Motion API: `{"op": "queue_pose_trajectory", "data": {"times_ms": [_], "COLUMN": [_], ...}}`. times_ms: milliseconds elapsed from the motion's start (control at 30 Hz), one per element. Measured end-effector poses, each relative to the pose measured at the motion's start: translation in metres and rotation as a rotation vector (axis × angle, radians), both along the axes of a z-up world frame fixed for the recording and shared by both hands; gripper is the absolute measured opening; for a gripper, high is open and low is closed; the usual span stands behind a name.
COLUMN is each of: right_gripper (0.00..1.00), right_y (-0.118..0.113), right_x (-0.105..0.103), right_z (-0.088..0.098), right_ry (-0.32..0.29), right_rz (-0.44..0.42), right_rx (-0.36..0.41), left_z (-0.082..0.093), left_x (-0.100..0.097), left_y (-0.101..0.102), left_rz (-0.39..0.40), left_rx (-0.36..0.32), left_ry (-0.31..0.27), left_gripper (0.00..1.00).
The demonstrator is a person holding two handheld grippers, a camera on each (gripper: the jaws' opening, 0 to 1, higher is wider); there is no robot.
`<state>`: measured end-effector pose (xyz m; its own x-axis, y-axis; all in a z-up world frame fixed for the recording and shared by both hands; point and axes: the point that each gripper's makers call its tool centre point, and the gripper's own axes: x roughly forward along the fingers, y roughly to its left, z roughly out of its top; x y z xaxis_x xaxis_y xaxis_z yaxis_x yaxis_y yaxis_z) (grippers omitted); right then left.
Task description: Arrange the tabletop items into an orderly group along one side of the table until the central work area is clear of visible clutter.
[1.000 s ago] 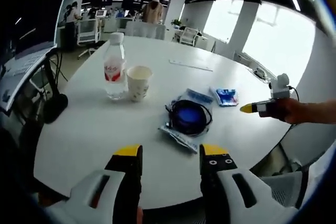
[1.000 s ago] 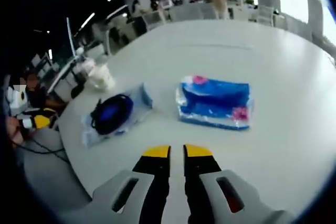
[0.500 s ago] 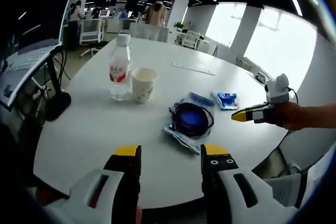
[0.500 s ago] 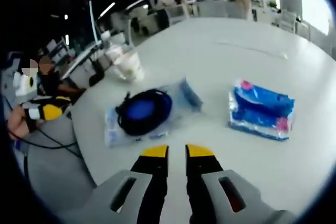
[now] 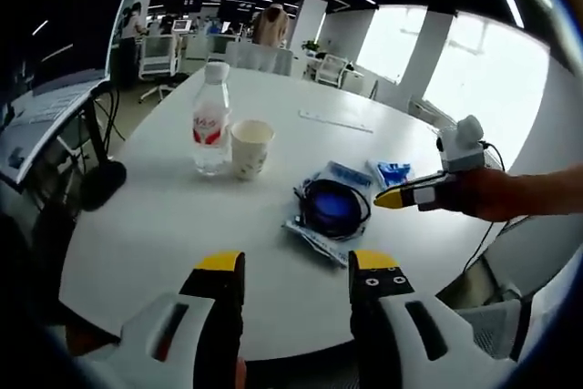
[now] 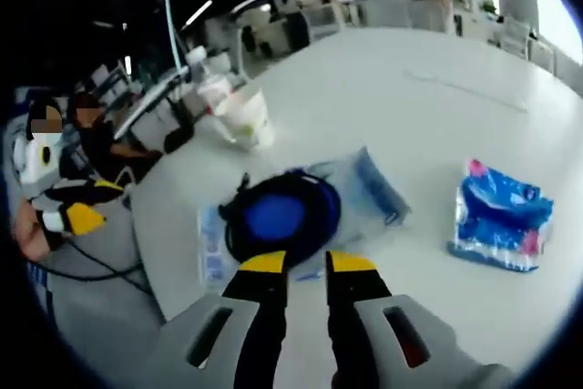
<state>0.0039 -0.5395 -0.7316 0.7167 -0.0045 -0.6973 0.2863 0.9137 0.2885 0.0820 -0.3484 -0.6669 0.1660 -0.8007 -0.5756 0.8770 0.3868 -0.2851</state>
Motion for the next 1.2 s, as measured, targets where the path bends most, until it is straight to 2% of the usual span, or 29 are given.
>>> {"op": "queue_pose_trajectory", "data": {"times_ms": [300,400,567,633,767,900,1033,1067,1100,1167,1200], "right_gripper": [0.15,0.17,0.2,0.19,0.2,0.16,0.14,0.1,0.05,0.03,0.02], "right_y": [-0.005,-0.002,-0.001,-0.005,-0.006,-0.011,-0.011,-0.012,-0.009,-0.014,-0.013], "right_x": [0.016,0.018,0.021,0.02,0.026,0.025,0.025,0.025,0.03,0.03,0.031], "right_z": [-0.005,-0.012,-0.02,-0.023,-0.024,-0.026,-0.025,-0.024,-0.021,-0.015,-0.014], "right_ry": [0.011,0.029,0.059,0.087,0.086,0.1,0.106,0.099,0.06,0.045,0.039], "right_rz": [-0.042,-0.086,-0.099,-0.107,-0.122,-0.146,-0.135,-0.131,-0.128,-0.138,-0.138], "right_rx": [0.031,0.079,0.063,0.02,0.017,0.004,-0.02,-0.024,-0.004,-0.045,-0.037], "left_z": [0.002,0.004,0.005,0.007,0.01,0.011,0.01,0.01,0.009,0.009,0.009], "left_x": [0.0,0.002,0.001,0.003,0.006,0.008,0.007,0.007,0.008,0.009,0.01], "left_y": [0.001,0.002,0.0,0.0,-0.001,-0.001,0.0,0.0,0.001,0.002,0.003], "left_rz": [-0.003,-0.004,-0.008,-0.004,0.003,0.005,0.009,0.009,0.011,0.017,0.023], "left_rx": [0.001,0.004,0.003,-0.004,-0.008,-0.011,-0.011,-0.011,-0.01,-0.012,-0.014], "left_ry": [-0.01,-0.022,-0.018,-0.023,-0.023,-0.025,-0.021,-0.021,-0.019,-0.015,-0.013], "left_gripper": [0.45,0.45,0.45,0.45,0.45,0.45,0.45,0.45,0.45,0.44,0.44]}}
